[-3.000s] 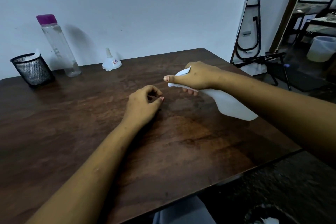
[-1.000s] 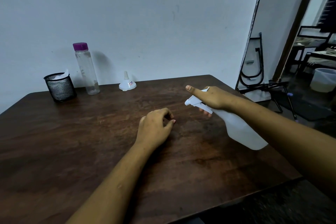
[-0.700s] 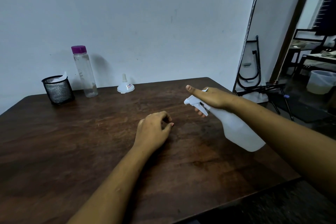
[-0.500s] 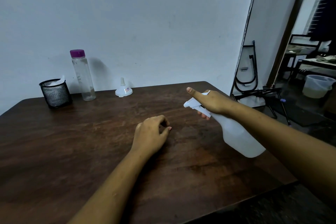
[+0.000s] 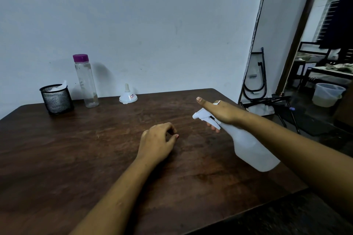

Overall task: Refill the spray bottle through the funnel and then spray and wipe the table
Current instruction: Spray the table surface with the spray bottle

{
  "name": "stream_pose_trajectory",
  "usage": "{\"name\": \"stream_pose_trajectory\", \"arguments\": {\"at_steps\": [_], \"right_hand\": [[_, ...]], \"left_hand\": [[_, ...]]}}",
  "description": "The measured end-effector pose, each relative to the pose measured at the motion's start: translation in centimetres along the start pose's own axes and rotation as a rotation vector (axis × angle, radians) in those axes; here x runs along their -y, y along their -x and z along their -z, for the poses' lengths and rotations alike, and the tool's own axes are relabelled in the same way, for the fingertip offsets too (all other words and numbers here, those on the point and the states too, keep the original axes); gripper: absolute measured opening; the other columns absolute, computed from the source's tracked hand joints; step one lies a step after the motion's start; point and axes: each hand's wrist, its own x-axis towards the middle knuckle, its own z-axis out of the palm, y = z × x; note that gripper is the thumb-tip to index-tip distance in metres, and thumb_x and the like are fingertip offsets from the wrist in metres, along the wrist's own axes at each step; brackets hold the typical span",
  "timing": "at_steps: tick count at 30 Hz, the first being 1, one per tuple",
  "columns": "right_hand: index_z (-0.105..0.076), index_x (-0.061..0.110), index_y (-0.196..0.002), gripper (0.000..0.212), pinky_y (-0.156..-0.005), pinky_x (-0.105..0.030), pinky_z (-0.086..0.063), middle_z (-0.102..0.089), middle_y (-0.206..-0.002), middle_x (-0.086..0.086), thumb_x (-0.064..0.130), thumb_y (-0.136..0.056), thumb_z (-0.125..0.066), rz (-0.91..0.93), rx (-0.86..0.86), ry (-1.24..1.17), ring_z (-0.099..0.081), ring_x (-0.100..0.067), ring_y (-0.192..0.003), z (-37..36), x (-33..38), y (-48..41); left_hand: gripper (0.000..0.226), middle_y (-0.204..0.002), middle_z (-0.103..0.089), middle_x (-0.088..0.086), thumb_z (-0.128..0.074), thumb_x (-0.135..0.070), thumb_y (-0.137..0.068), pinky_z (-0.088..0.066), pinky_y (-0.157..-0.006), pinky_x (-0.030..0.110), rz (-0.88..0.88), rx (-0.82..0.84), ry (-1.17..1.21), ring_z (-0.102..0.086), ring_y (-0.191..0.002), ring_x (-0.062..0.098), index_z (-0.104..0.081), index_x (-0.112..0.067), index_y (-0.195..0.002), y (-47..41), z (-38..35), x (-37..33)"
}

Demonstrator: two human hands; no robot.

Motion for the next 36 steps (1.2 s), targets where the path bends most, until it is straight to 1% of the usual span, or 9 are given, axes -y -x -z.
{"name": "stream_pose_trajectory", "arguments": {"at_steps": [3, 7, 12, 19, 24, 26, 30, 33, 36], "right_hand": [[-0.071, 0.025, -0.049, 0.076, -0.088, -0.043, -0.056, -0.072, -0.095, -0.017, 0.075, -0.087, -0.028, -0.04, 0.015, -0.054, -0.071, -0.027, -0.081, 0.5, 0.2, 0.1], [-0.077, 0.014, -0.083, 0.079, -0.082, -0.039, -0.059, -0.073, -0.088, -0.017, 0.076, -0.085, -0.028, -0.073, 0.002, -0.043, -0.071, -0.03, -0.08, 0.2, 0.3, 0.1], [-0.067, 0.038, -0.043, 0.07, -0.088, -0.044, -0.055, -0.061, -0.048, 0.002, 0.066, -0.094, -0.026, -0.033, -0.034, 0.001, -0.067, -0.024, -0.071, -0.6, 0.9, 0.5], [-0.068, 0.038, -0.047, 0.074, -0.099, -0.037, -0.048, -0.073, -0.089, -0.009, 0.072, -0.09, -0.019, -0.068, 0.026, 0.045, -0.068, -0.02, -0.094, -0.3, 1.6, 0.9], [-0.074, 0.018, -0.102, 0.066, -0.076, -0.027, -0.057, -0.07, -0.091, -0.025, 0.066, -0.091, -0.03, -0.097, 0.019, 0.013, -0.072, -0.025, -0.079, -1.2, 2.0, 1.4], [-0.076, 0.027, -0.093, 0.061, -0.08, -0.029, -0.056, -0.071, -0.09, -0.022, 0.065, -0.092, -0.028, -0.086, -0.003, 0.024, -0.072, -0.025, -0.081, -1.1, 2.2, 1.6], [-0.066, 0.034, -0.043, 0.071, -0.096, -0.03, -0.049, -0.07, -0.102, -0.016, 0.066, -0.092, -0.026, -0.17, 0.142, 0.027, -0.064, -0.019, -0.107, -0.5, 2.2, 1.0], [-0.07, 0.024, -0.082, 0.03, -0.087, -0.038, -0.056, -0.065, -0.09, -0.016, 0.051, -0.087, -0.059, -0.271, 0.267, -0.002, -0.068, -0.022, -0.098, 0.1, 1.2, -0.9], [-0.058, 0.012, -0.12, 0.04, -0.076, -0.04, -0.057, -0.064, -0.088, -0.013, 0.032, -0.087, -0.066, -0.406, 0.367, -0.029, -0.068, -0.024, -0.085, 0.5, -0.7, -2.5]], "left_hand": [[0.007, -0.094, -0.062, -0.013, -0.059, -0.035, -0.088, -0.043, -0.086, 0.032, 0.003, -0.003, -0.001, -0.058, -0.095, 0.012, -0.06, -0.028, -0.089, 0.1, 0.0, 0.0], [0.007, -0.092, -0.06, -0.014, -0.059, -0.035, -0.088, -0.041, -0.084, 0.031, 0.013, -0.005, -0.001, -0.058, -0.095, 0.011, -0.06, -0.028, -0.09, 0.1, 0.1, 0.1], [0.009, -0.094, -0.061, -0.014, -0.059, -0.035, -0.088, -0.04, -0.085, 0.031, 0.016, -0.005, 0.0, -0.058, -0.097, 0.011, -0.061, -0.027, -0.091, 0.0, 0.1, 0.0], [0.008, -0.09, -0.058, -0.015, -0.059, -0.034, -0.088, -0.041, -0.085, 0.032, -0.004, -0.004, -0.012, -0.058, -0.095, 0.012, -0.06, -0.027, -0.09, 0.1, 0.2, -0.1], [0.008, -0.093, -0.062, -0.013, -0.059, -0.034, -0.088, -0.043, -0.089, 0.034, -0.004, -0.002, -0.005, -0.058, -0.097, 0.013, -0.06, -0.027, -0.089, 0.3, 0.2, -0.3], [0.008, -0.096, -0.064, -0.012, -0.058, -0.034, -0.088, -0.043, -0.089, 0.034, 0.005, 0.002, -0.005, -0.058, -0.098, 0.013, -0.06, -0.027, -0.09, 0.2, 0.2, -0.2], [0.009, -0.1, -0.064, -0.012, -0.058, -0.035, -0.088, -0.041, -0.089, 0.034, 0.01, 0.031, -0.01, -0.056, -0.102, 0.013, -0.06, -0.027, -0.092, -0.6, -0.4, 0.6], [0.014, -0.108, -0.064, -0.009, -0.055, -0.035, -0.089, -0.038, -0.091, 0.035, -0.044, 0.066, -0.139, -0.053, -0.107, 0.017, -0.059, -0.026, -0.099, -3.2, -0.5, 1.7], [0.016, -0.115, -0.061, -0.008, -0.054, -0.029, -0.089, -0.036, -0.091, 0.033, -0.045, 0.091, -0.153, -0.05, -0.11, 0.018, -0.058, -0.026, -0.105, -5.5, -0.8, 3.2]]}}
